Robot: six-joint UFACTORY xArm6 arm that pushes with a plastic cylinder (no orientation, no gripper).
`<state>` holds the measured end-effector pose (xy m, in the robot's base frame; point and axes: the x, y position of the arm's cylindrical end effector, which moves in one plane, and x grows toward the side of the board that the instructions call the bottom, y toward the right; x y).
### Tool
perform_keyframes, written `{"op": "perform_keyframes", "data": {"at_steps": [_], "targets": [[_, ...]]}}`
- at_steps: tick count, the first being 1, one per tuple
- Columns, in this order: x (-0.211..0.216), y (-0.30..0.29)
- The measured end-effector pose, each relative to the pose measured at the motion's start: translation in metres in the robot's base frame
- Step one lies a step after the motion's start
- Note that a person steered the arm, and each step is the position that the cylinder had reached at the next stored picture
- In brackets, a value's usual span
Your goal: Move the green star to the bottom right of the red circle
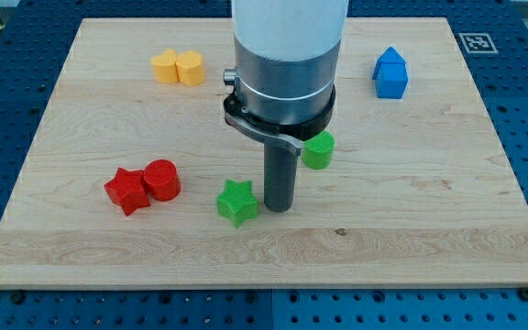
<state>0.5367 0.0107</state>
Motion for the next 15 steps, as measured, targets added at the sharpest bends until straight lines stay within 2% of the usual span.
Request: {"op": "perform_keyframes", "data": {"at_steps": [8,9,10,15], "targets": [[0.02,-0.023],[-0.009,-0.023],[-0.021,-0.023],[0.004,-0.034]]}}
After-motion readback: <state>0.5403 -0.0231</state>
